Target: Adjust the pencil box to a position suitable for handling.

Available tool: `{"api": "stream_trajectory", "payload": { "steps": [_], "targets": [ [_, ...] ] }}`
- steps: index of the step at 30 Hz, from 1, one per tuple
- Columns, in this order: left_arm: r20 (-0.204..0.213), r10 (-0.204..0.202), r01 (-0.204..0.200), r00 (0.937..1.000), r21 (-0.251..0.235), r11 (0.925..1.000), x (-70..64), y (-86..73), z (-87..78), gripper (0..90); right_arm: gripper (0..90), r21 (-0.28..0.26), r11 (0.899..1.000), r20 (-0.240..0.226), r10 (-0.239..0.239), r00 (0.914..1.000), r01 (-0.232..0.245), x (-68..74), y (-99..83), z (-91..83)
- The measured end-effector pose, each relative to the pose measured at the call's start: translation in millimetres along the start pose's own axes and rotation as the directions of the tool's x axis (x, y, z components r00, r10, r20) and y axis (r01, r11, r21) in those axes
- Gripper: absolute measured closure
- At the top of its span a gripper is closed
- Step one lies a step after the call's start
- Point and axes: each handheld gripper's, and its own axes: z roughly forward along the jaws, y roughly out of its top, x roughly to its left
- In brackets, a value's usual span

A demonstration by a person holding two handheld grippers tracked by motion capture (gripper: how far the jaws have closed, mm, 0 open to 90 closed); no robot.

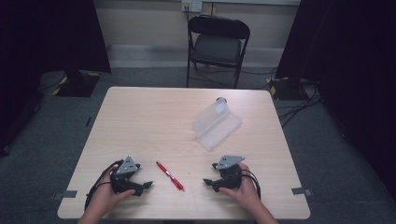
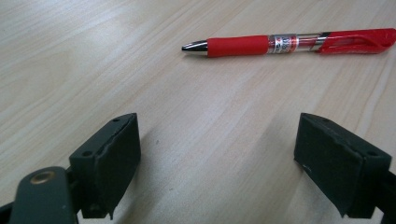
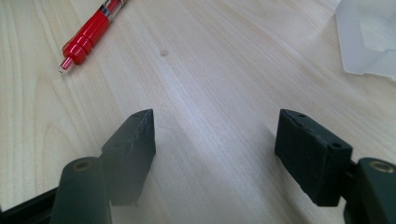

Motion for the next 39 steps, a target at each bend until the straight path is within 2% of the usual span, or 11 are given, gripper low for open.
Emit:
{"api": "stream_trajectory", "payload": {
  "steps": [8, 13, 15, 18, 22, 23, 27, 30, 34, 37, 39],
  "targets": [
    [0.000, 0.005, -0.005, 1.0000, 0.004, 1.0000, 0.5, 0.1, -0.1, 14.4, 26.5, 0.002, 1.000, -0.006, -0.002, 1.0000, 0.002, -1.5, 0.7, 0.7],
    [0.000, 0.004, -0.004, 1.0000, 0.003, 1.0000, 0.3, 0.2, 0.0, 14.4, 21.9, 0.024, 1.000, 0.015, 0.007, 0.9999, -0.008, -6.4, 1.1, -1.4],
    [-0.001, 0.003, -0.003, 1.0000, 0.002, 1.0000, 0.2, 0.1, 0.0, 14.4, 23.1, 0.050, 0.998, 0.037, 0.022, 0.9991, -0.024, -17.5, 0.7, -5.7],
    [-0.002, -0.001, 0.001, 1.0000, -0.001, 1.0000, -0.1, 0.1, 0.1, 14.5, 24.1, 0.038, 0.999, 0.046, 0.037, 0.9982, -0.039, -25.2, -0.5, -9.0],
    [-0.001, 0.000, 0.000, 1.0000, 0.000, 1.0000, 0.0, 0.1, 0.1, 14.5, 24.1, 0.019, 0.998, 0.086, 0.058, 0.9946, -0.060, -41.3, -1.0, -16.8],
    [-0.001, 0.005, -0.005, 1.0000, 0.003, 1.0000, 0.3, 0.2, -0.1, 14.5, 24.3, 0.019, 0.997, 0.102, 0.074, 0.9920, -0.076, -48.7, -2.3, -18.9],
    [-0.001, 0.003, -0.003, 1.0000, 0.002, 1.0000, 0.1, 0.1, 0.0, 14.5, 25.3, 0.040, 0.996, 0.129, 0.078, 0.9885, -0.084, -58.9, -3.8, -19.0],
    [-0.001, -0.003, 0.003, 1.0000, -0.003, 1.0000, -0.2, 0.1, 0.3, 14.5, 25.9, 0.042, 0.995, 0.124, 0.090, 0.9882, -0.096, -62.0, -1.4, -17.1],
    [-0.002, -0.003, 0.003, 1.0000, -0.003, 1.0000, -0.3, 0.0, 0.3, 14.5, 29.3, 0.036, 0.996, 0.110, 0.072, 0.9912, -0.077, -65.3, 8.2, -10.8],
    [-0.002, -0.003, 0.003, 1.0000, -0.003, 1.0000, -0.3, 0.0, 0.3, 14.5, 29.9, 0.030, 0.996, 0.099, 0.077, 0.9921, -0.081, -67.5, 16.3, -4.9],
    [-0.002, -0.003, 0.003, 1.0000, -0.003, 1.0000, -0.3, 0.0, 0.2, 14.5, 30.4, 0.026, 0.997, 0.105, 0.069, 0.9920, -0.073, -69.2, 22.0, -1.5]
  ]
}}
